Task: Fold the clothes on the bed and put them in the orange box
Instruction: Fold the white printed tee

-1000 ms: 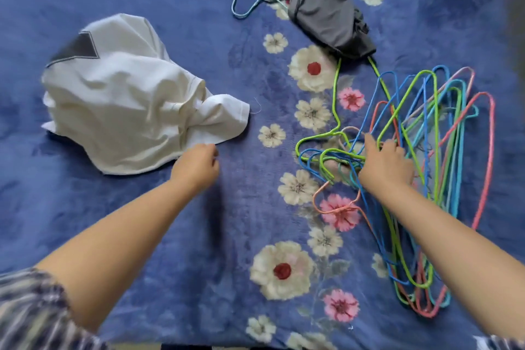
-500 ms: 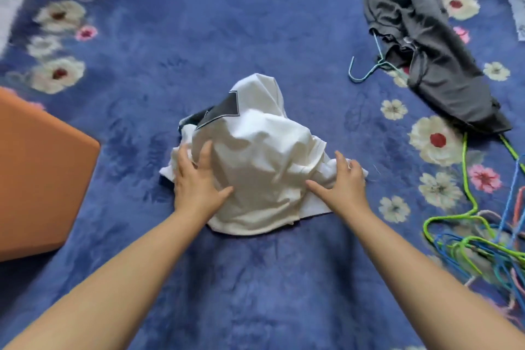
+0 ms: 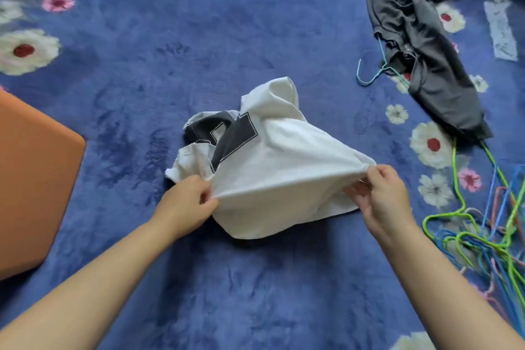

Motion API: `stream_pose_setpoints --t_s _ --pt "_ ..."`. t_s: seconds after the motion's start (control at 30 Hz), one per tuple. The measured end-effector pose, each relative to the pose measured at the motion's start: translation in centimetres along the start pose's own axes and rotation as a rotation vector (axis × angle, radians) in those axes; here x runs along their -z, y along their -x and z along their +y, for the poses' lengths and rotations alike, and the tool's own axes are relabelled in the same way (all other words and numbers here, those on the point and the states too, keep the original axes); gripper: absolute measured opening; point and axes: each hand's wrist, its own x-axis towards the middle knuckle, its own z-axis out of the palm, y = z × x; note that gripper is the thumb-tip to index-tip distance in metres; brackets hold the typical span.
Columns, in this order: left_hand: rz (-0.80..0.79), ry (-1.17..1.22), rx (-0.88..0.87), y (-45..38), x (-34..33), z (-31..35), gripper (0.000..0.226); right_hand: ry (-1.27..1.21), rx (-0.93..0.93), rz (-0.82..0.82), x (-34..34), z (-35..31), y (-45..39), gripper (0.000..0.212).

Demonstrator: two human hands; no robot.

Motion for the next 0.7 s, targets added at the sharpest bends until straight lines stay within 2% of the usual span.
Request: stream_pose_setpoints --t_s 0.07,0.13,0.17,0.2,0.27,0.3,0.37,0.4,0.43,0.5,0.53,0.57,0.63,0.7 --pt "-0.293 -0.093 -0.123 1.4 -0.2 0.9 0.032 -0.215 -0.068 -0.066 0.8 -0.5 2.2 0.03" --pt "-0.551 -0.081 -0.204 2.7 -0.5 2.0 0.029 -0.061 -0.108 -0.109 1.7 0.1 3.7 0.032" --pt "-0.559 -0.054 -0.231 3.0 -0.4 2.5 0.026 0.093 -0.138 -0.154 2.3 0.7 4.1 0.031" --pt "-0.491 -0.031 -0.269 3.0 -0.3 2.7 0.033 0.225 -0.183 -0.212 3.2 1.4 4.3 0.031" --pt "-0.207 -0.01 -0.32 2.3 -0.3 2.7 0.062 0.444 -0.255 -0.339 5.0 2.8 4.5 0.028" --pt "-0.052 -0.027 -0.355 1.7 -0.4 2.9 0.062 0.549 -0.234 -0.409 6.0 3.5 4.5 0.022" --pt "0.18 -0.069 -0.497 0.7 -0.6 4.1 0.037 0.721 -0.105 -0.535 7.2 4.4 4.8 0.011" --pt "0.269 -0.077 -0.576 0.2 -0.7 5.2 0.023 0.823 -0.012 -0.609 7.6 4.9 5.0 0.02" --pt "0.34 -0.076 -0.646 -0.4 -1.2 6.7 0.022 0.958 0.099 -0.692 8.1 5.2 5.3 0.028" --pt "0.374 -0.138 -0.764 -1.4 -1.9 9.5 0.039 1.269 0.286 -0.894 8.5 6.0 6.0 0.037" --pt "0.328 -0.27 -0.802 -1.4 -2.5 11.5 0.048 1.42 0.353 -0.977 9.4 6.3 6.6 0.034" --pt "0.211 -0.459 -0.783 -1.2 -2.8 13.2 0.054 1.53 0.389 -1.053 10.1 6.2 7.2 0.03" --pt "-0.191 -0.81 -0.622 -0.5 -3.8 15.4 0.05 1.648 0.402 -1.174 12.2 5.5 8.0 0.028" --pt "-0.489 -1.025 -0.449 0.8 -5.0 16.5 0.041 1.731 0.352 -1.23 15.1 4.3 7.8 0.028"
